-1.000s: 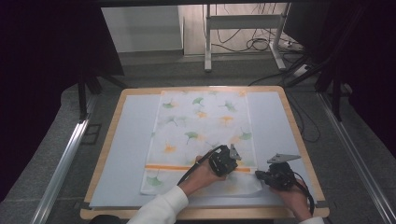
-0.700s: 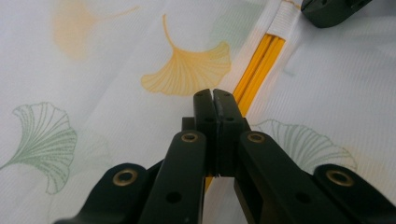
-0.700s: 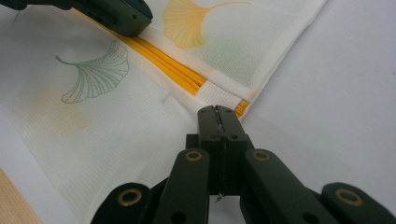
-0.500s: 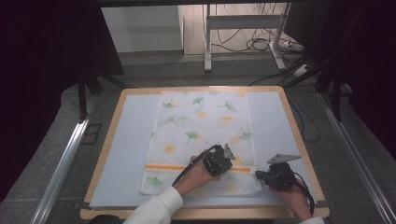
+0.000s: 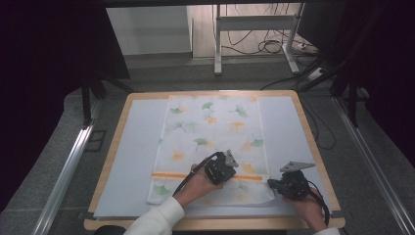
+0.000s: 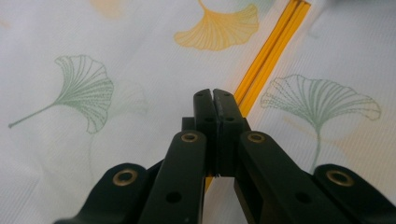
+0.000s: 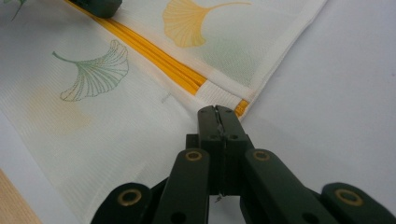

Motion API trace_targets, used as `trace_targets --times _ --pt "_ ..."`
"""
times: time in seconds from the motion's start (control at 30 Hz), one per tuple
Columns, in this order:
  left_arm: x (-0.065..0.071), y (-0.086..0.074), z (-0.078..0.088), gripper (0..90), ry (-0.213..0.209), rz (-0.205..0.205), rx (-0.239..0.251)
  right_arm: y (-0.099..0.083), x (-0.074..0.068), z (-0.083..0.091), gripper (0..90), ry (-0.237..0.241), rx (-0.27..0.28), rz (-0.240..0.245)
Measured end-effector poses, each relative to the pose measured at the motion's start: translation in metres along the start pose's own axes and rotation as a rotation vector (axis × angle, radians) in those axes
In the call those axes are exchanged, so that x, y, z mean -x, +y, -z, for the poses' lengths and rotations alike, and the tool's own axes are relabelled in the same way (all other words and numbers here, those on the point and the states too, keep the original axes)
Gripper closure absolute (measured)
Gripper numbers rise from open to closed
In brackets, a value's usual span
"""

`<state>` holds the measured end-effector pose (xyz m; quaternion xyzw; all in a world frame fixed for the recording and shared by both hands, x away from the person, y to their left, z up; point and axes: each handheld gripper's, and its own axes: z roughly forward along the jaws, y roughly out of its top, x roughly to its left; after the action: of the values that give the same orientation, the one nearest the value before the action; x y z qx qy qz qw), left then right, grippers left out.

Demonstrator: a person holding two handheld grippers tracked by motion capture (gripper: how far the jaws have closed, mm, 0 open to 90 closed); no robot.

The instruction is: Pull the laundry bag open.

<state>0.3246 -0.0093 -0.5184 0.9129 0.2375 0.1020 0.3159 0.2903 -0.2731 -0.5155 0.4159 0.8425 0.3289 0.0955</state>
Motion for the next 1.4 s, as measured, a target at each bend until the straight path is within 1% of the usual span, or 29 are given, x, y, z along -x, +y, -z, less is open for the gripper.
trace_targets --times 0.13,0.4,0.63,0.83,0.87,0.93,0.97,1.0,1.1,1.13,1.23,1.4 --pt "-0.001 -0.003 0.002 90.0 0.002 0.000 -0.002 0.000 0.000 0.000 89.4 -0.002 0.000 0.000" --pt "-0.002 -0.009 0.007 90.0 0.020 -0.003 -0.009 0.000 0.000 0.000 89.5 -0.002 -0.001 0.002" --pt "-0.005 -0.014 0.010 90.0 0.023 0.004 -0.007 0.000 0.000 0.000 89.5 -0.003 -0.001 0.002" --pt "-0.008 -0.020 0.015 90.0 0.022 0.018 -0.008 0.000 0.000 0.000 89.4 -0.004 -0.001 0.002" --pt "-0.008 -0.020 0.015 90.0 0.020 0.025 -0.008 0.000 0.000 0.000 89.4 -0.004 -0.001 0.003" --pt "-0.009 -0.021 0.016 90.0 0.019 0.023 -0.008 0.000 0.000 0.000 89.4 -0.004 -0.001 0.003" --pt "-0.009 -0.022 0.016 90.0 0.016 0.030 -0.006 0.000 0.000 0.000 89.4 -0.004 -0.001 0.002" --pt "-0.009 -0.022 0.016 90.0 0.022 0.027 -0.010 0.000 0.000 0.000 89.4 -0.004 -0.001 0.002" --pt "-0.010 -0.024 0.017 90.0 0.017 0.032 -0.006 0.000 -0.001 0.000 89.4 -0.005 -0.001 0.003" --pt "-0.011 -0.024 0.017 90.0 0.023 0.027 -0.009 0.000 -0.001 0.000 89.4 -0.005 -0.001 0.002" --pt "-0.012 -0.027 0.019 90.0 0.021 0.037 -0.008 0.000 -0.001 0.000 89.4 -0.005 -0.001 0.004" --pt "-0.014 -0.031 0.022 90.0 0.027 0.039 -0.007 0.000 -0.001 0.000 89.4 -0.007 -0.002 0.007"
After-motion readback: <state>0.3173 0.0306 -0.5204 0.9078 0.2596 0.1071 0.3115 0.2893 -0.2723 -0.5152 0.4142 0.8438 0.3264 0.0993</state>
